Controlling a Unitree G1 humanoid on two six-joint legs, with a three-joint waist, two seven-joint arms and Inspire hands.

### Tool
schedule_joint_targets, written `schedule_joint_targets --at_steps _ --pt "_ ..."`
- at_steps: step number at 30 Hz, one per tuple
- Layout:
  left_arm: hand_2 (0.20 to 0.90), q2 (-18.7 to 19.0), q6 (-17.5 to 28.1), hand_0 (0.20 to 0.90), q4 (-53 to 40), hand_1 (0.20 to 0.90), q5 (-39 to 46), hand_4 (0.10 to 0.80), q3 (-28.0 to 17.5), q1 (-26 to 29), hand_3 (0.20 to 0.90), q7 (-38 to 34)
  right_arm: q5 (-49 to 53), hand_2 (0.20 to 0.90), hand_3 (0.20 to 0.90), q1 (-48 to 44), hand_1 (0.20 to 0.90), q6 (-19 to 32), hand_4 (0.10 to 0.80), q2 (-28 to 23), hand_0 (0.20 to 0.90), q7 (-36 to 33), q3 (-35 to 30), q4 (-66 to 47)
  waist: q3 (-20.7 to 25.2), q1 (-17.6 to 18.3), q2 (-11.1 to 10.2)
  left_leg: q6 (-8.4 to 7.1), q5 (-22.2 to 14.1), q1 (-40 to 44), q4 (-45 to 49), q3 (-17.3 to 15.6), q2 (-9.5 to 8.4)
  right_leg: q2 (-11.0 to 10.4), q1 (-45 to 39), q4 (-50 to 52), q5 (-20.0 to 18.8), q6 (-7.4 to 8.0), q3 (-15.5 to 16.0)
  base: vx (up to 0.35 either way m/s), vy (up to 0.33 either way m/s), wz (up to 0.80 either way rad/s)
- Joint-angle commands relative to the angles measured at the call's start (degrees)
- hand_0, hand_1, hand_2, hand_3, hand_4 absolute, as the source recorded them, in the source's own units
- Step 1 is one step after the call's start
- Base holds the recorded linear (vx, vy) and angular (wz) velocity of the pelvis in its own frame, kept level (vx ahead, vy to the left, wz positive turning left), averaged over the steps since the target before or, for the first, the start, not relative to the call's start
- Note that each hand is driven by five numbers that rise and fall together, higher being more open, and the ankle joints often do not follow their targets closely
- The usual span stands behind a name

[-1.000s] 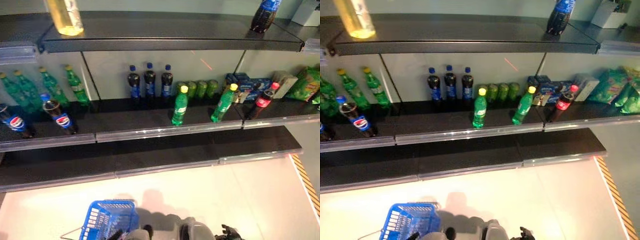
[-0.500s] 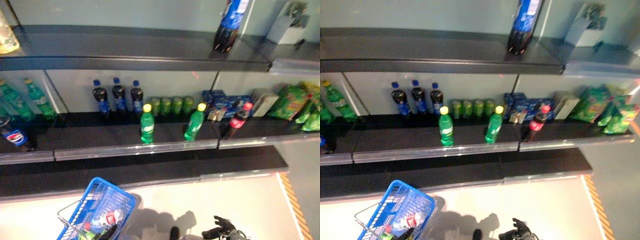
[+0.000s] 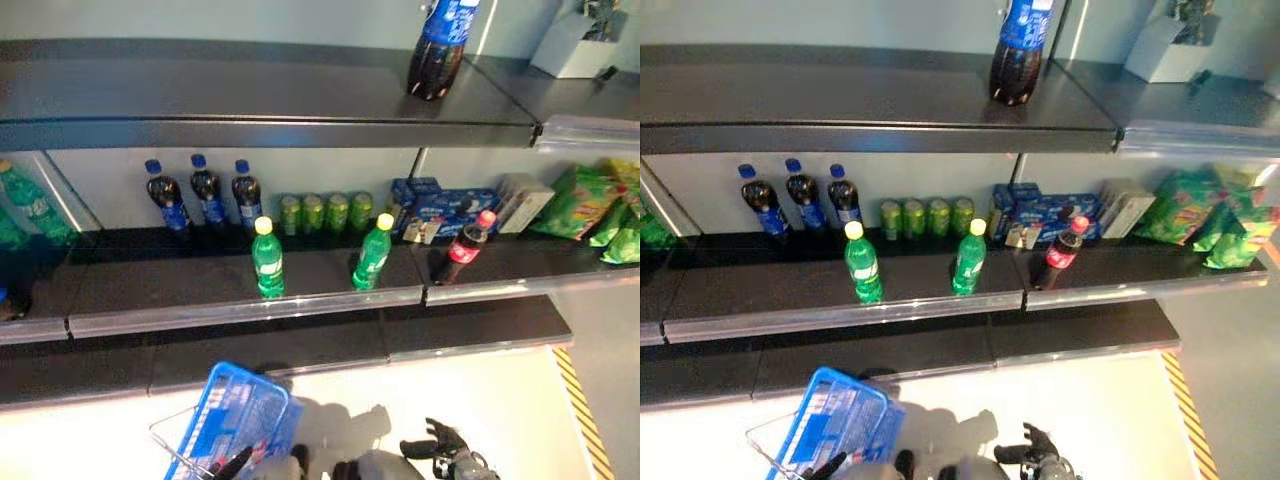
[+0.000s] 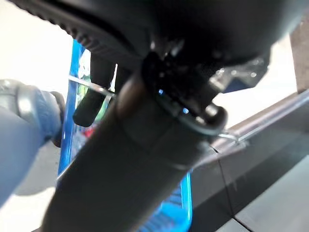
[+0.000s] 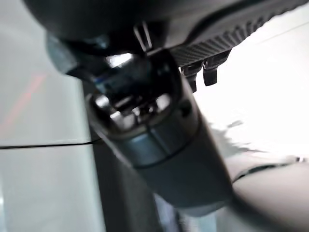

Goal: Pick up the drink and place into the basket.

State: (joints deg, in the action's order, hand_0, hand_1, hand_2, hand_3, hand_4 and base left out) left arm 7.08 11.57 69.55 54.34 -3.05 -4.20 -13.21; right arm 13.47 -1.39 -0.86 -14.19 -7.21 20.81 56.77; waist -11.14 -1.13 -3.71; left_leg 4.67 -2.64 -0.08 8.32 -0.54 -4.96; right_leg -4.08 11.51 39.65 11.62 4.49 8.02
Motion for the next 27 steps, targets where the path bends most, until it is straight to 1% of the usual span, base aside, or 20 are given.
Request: schedule_joint_targets --at_steps 1,2,3,4,5,6,7,9,11,13,15,16,17,18,20,22,24,26,27 --pt "0.3 5.7 7.3 0.3 -8.8 0.3 2.0 0.1 0.2 3.1 0.2 0.3 0.2 0.9 0.9 -0.4 0.9 0.0 0.8 1.6 0.9 -0.4 2.9 -0.9 0.7 -1.5 3.3 -3.31 -2.8 0.5 1.2 -1.7 1.29 -6.2 -5.8 -20.9 -12.0 1.85 0.2 -0.009 -0.372 0.35" --pt "0.3 5.4 7.6 0.3 -11.0 0.3 2.7 0.1 1.1 3.9 0.2 0.9 0.3 0.9 0.9 -1.8 0.9 0.1 0.8 1.8 0.9 -0.4 3.3 -0.8 0.3 -2.2 3.5 -4.43 -3.2 0.7 1.4 -2.0 2.65 -9.9 -7.8 -28.0 -16.4 3.14 -0.3 0.004 -0.416 0.36" --pt "0.3 5.4 7.7 0.3 -11.5 0.3 3.3 0.1 1.1 3.8 0.2 0.8 -0.3 0.9 0.9 -2.2 0.9 -0.3 0.8 1.9 0.9 -0.2 3.4 -1.1 0.1 -2.3 3.5 -4.64 -3.5 0.8 1.8 -2.2 3.1 -10.1 -7.9 -28.1 -17.0 3.52 -0.9 0.03 -0.498 0.3" --pt "0.3 5.5 7.2 0.3 -11.8 0.3 3.8 0.1 1.0 3.7 0.2 0.2 -1.0 0.9 0.9 -2.4 0.9 -1.4 0.8 2.0 0.9 0.1 3.7 -1.7 0.6 -2.6 3.2 -5.6 -3.7 0.4 2.6 -2.3 4.57 -9.1 -10.3 -31.2 -14.1 3.79 -0.3 0.042 -0.389 0.22" --pt "0.3 5.2 7.0 0.3 -12.0 0.3 3.4 0.1 0.9 3.6 0.2 -1.0 -1.5 0.9 0.9 -2.4 0.9 -2.7 0.8 1.8 0.9 0.4 4.6 -2.6 0.7 -2.9 2.8 -6.36 -3.3 0.1 3.2 -2.5 5.57 -8.5 -11.8 -32.5 -13.4 3.73 0.7 0.038 -0.416 0.21" --pt "0.3 4.8 6.7 0.3 -12.3 0.3 3.6 0.1 0.9 3.4 0.2 -2.0 -2.3 0.9 0.9 -2.3 0.9 -3.3 0.8 1.6 0.9 0.9 5.2 -3.3 0.9 -3.0 2.7 -6.91 -2.6 0.1 3.1 -2.6 6.35 -8.0 -12.4 -33.1 -13.2 3.64 1.1 0.012 -0.368 0.22" --pt "0.3 4.4 6.8 0.3 -12.3 0.3 4.0 0.1 1.4 2.9 0.2 -2.6 -2.9 0.9 0.9 -2.2 0.9 -3.2 0.8 0.8 0.9 1.7 6.1 -4.6 1.1 -3.2 2.4 -7.66 -1.5 0.0 2.3 -2.3 7.49 -6.9 -13.0 -33.5 -12.4 3.05 0.9 -0.004 -0.322 0.2" --pt "0.3 3.7 6.3 0.3 -11.5 0.3 2.2 0.1 1.6 2.0 0.2 -2.4 -3.7 0.9 0.9 -2.0 0.9 -3.2 0.8 -0.4 0.9 3.6 7.0 -7.0 1.4 -3.5 1.8 -8.24 -0.3 0.4 0.5 -1.7 8.54 -5.8 -13.8 -34.8 -11.9 2.32 1.4 0.0 -0.29 0.08" --pt "0.3 3.0 5.6 0.3 -10.7 0.3 0.0 0.1 2.0 1.1 0.2 -3.0 -3.6 0.9 0.9 -1.7 0.9 -3.8 0.8 -1.5 0.9 4.8 7.0 -9.5 1.8 -3.6 1.3 -8.62 0.8 0.5 -1.4 -1.0 9.17 -4.9 -14.3 -35.7 -11.7 1.66 2.0 -0.01 -0.192 -0.07" --pt "0.3 2.7 5.1 0.3 -10.2 0.3 -0.5 0.1 2.3 0.6 0.2 -3.8 -3.9 0.9 0.9 -1.2 0.9 -4.0 0.8 -2.1 0.9 5.9 6.8 -11.1 1.9 -3.5 1.0 -8.93 1.4 0.5 -2.2 -0.9 9.53 -4.7 -14.5 -36.1 -11.6 1.45 2.5 -0.037 -0.108 0.08" --pt "0.3 2.7 5.0 0.3 -9.7 0.3 -0.8 0.1 2.2 -0.3 0.2 -3.5 -4.9 0.9 0.9 -0.2 0.9 -4.2 0.8 -3.3 0.9 7.2 6.8 -13.8 2.2 -3.2 0.9 -9.59 2.5 0.7 -3.5 -1.2 10.39 -4.4 -14.6 -36.6 -11.6 1.2 3.1 -0.058 -0.094 0.1" --pt "0.3 3.1 4.7 0.3 -10.3 0.3 -1.2 0.1 1.8 -1.2 0.2 -3.2 -5.6 0.9 0.9 0.8 0.9 -4.0 0.8 -5.5 0.9 9.7 7.4 -19.4 2.4 -3.0 0.7 -10.31 3.4 1.3 -5.2 -1.5 11.21 -4.2 -15.2 -37.3 -11.5 1.08 4.0 -0.052 -0.068 0.11" --pt "0.3 3.2 4.6 0.3 -10.6 0.3 -1.1 0.1 1.8 -1.4 0.2 -3.4 -5.6 0.9 0.9 1.1 0.9 -2.9 0.8 -6.2 0.9 10.7 7.6 -21.0 2.4 -2.9 0.7 -10.45 3.6 1.5 -5.7 -1.6 11.34 -4.1 -15.4 -37.5 -11.5 1.06 4.1 -0.042 -0.064 0.07" --pt "0.3 3.5 4.5 0.3 -11.0 0.3 -0.8 0.1 1.7 -1.6 0.2 -3.6 -4.7 0.9 0.9 1.2 0.9 -4.1 0.8 -7.2 0.9 11.0 8.1 -24.2 2.5 -2.8 0.6 -10.61 3.8 1.8 -6.1 -1.5 11.51 -4.0 -15.5 -37.6 -11.4 1.03 4.2 -0.014 -0.039 -0.01" --pt "0.3 4.6 4.0 0.3 -11.9 0.3 -0.4 0.1 1.0 -2.1 0.2 -3.8 -3.0 0.9 0.9 1.6 0.9 -6.7 0.8 -10.2 0.9 13.9 8.6 -34.2 2.6 -2.5 0.2 -11.0 4.0 2.3 -6.7 -1.5 11.97 -3.8 -16.0 -37.7 -11.2 1.05 4.2 -0.013 -0.041 -0.03" --pt "0.3 5.5 3.9 0.3 -12.1 0.3 -0.3 0.1 0.7 -2.1 0.2 -3.5 -2.2 0.9 0.9 1.8 0.9 -6.2 0.8 -12.5 0.9 16.5 8.9 -40.5 2.6 -2.3 0.0 -11.21 4.1 2.6 -7.1 -2.0 12.33 -3.7 -16.1 -37.6 -11.0 1.12 4.3 -0.01 -0.016 0.0" --pt "0.3 6.8 3.9 0.3 -11.3 0.3 -0.2 0.1 0.1 -1.8 0.2 -2.4 -1.1 0.9 0.9 1.3 0.9 -5.3 0.8 -17.2 0.9 20.1 7.3 -50.4 2.8 -1.8 -0.3 -11.27 4.1 3.2 -7.5 -2.7 12.66 -3.6 -16.2 -37.4 -10.6 1.29 4.1 -0.006 -0.003 -0.02" --pt "0.3 7.2 4.2 0.3 -10.6 0.3 -0.1 0.1 -0.5 -1.7 0.2 -1.7 1.0 0.9 0.9 0.9 0.9 -2.9 0.8 -19.8 0.9 20.4 5.8 -55.0 2.9 -1.4 -0.4 -11.32 3.8 3.6 -7.5 -3.2 12.86 -3.5 -16.4 -37.3 -10.4 1.4 3.9 -0.007 0.001 -0.02" --pt "0.3 7.2 4.3 0.3 -10.3 0.3 0.0 0.1 -0.6 -1.7 0.2 -1.5 2.1 0.9 0.9 0.7 0.9 -3.2 0.8 -20.7 0.9 20.8 4.7 -57.3 3.0 -1.2 -0.4 -11.28 3.8 3.7 -7.5 -3.4 12.92 -3.5 -16.4 -37.3 -10.4 1.45 3.8 0.0 0.0 0.0"
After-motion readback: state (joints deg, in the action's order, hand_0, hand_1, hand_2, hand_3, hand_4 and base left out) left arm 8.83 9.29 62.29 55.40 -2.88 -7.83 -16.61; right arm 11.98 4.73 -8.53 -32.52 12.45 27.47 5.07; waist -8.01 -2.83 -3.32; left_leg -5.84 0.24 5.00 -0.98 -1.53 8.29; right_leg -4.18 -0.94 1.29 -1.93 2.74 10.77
